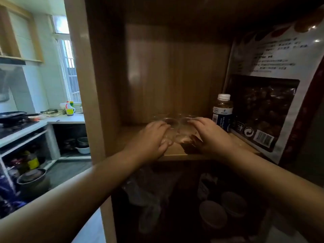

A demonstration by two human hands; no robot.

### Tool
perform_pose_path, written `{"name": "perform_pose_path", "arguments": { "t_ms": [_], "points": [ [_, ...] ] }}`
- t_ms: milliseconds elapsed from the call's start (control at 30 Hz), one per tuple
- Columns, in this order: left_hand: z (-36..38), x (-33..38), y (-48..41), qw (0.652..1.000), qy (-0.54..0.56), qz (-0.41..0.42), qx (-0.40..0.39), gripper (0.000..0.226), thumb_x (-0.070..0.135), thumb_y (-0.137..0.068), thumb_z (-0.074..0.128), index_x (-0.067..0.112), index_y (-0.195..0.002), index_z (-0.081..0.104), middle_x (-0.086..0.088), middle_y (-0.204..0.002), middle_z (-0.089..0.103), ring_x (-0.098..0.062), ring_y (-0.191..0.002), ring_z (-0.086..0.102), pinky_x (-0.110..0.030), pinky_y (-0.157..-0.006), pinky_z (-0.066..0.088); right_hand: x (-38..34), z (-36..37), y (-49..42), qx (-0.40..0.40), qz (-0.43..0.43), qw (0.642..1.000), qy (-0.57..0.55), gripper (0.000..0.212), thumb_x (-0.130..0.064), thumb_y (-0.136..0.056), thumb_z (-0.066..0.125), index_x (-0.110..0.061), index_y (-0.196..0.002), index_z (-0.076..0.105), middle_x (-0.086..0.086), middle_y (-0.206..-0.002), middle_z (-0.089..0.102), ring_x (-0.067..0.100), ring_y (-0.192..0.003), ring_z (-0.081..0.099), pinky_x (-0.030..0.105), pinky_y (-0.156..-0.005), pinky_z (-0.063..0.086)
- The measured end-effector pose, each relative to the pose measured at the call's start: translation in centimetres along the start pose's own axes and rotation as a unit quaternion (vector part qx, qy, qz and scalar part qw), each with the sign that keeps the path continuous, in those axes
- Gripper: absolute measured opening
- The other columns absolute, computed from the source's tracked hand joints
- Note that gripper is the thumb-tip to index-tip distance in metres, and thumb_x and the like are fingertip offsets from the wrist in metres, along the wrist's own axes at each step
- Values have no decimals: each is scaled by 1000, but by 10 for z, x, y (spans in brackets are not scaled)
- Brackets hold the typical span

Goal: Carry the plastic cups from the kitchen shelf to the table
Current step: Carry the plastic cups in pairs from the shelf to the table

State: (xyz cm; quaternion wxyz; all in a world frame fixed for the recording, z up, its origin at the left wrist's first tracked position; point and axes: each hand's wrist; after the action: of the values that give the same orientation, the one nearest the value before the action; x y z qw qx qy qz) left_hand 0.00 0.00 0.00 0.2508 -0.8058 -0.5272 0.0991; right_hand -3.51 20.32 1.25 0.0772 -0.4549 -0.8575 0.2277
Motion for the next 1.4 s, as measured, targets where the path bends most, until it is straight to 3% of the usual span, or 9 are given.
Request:
{"name": "perform_pose_path", "arguments": {
  "t_ms": [267, 533, 833, 1067, 1233, 1333, 1400],
  "points": [
    [6, -2, -13, 998, -23, 29, 48, 43, 24, -89, 51, 16, -130, 45, -2, -132, 48, -16, -126, 35, -33, -103, 34, 7, 14, -13, 46, -23, 998, 22, 39, -27, -92, 49, -20, -130, 46, -1, -133, 49, 16, -122, 41, 31, -97, 37],
    [8, 5, -23, 999, -14, 15, 48, 27, 20, -90, 50, 16, -117, 54, -2, -118, 58, -16, -112, 45, -30, -93, 40, 11, 18, -18, 71, -55, 995, 33, 19, -20, -91, 51, -21, -107, 61, -3, -112, 62, 14, -103, 48, 28, -81, 45],
    [1, 11, -19, 999, -20, 18, 41, 19, 19, -90, 51, 18, -107, 58, 0, -110, 60, -13, -104, 49, -28, -86, 45, 10, 9, -9, 73, -65, 995, 31, 17, -20, -90, 53, -21, -105, 61, -3, -108, 62, 14, -101, 47, 24, -78, 42],
    [-23, 8, 8, 998, -17, 30, 59, 19, 20, -91, 49, 17, -106, 59, 3, -100, 59, -10, -94, 48, -18, -74, 35, -6, -6, 7, 100, -81, 992, 17, 12, -23, -88, 54, -19, -95, 63, -3, -96, 63, 15, -92, 49, 27, -72, 45],
    [-47, 7, 41, 996, -22, 34, 85, 16, 19, -89, 52, 16, -102, 60, 11, -88, 48, -4, -82, 40, -11, -61, 29, -34, -18, 23, 104, -106, 989, 5, 10, -22, -87, 57, -18, -94, 63, -2, -96, 63, 11, -91, 47, 18, -68, 35],
    [-64, 5, 69, 994, -35, 34, 99, 12, 17, -86, 55, 14, -96, 61, 7, -84, 51, -8, -79, 42, -16, -65, 32, -62, -24, 36, 102, -128, 987, -2, 11, -27, -86, 54, -22, -92, 61, -6, -95, 62, 8, -90, 46, 12, -65, 35],
    [-77, 4, 93, 993, -42, 25, 109, 11, 16, -84, 56, 14, -92, 61, 2, -83, 57, -12, -79, 47, -20, -70, 35, -87, -28, 46, 98, -139, 985, -16, 14, -32, -85, 50, -24, -90, 61, -7, -94, 62, 10, -90, 48, 18, -68, 43]
  ]
}}
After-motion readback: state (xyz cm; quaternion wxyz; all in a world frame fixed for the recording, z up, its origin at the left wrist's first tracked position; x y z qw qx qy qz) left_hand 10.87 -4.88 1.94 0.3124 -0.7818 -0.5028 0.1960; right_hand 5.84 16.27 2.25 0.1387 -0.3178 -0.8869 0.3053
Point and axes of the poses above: each hand's wrist, its own y-axis away from the middle knuckle, its own z-axis out of the palm, x = y × z
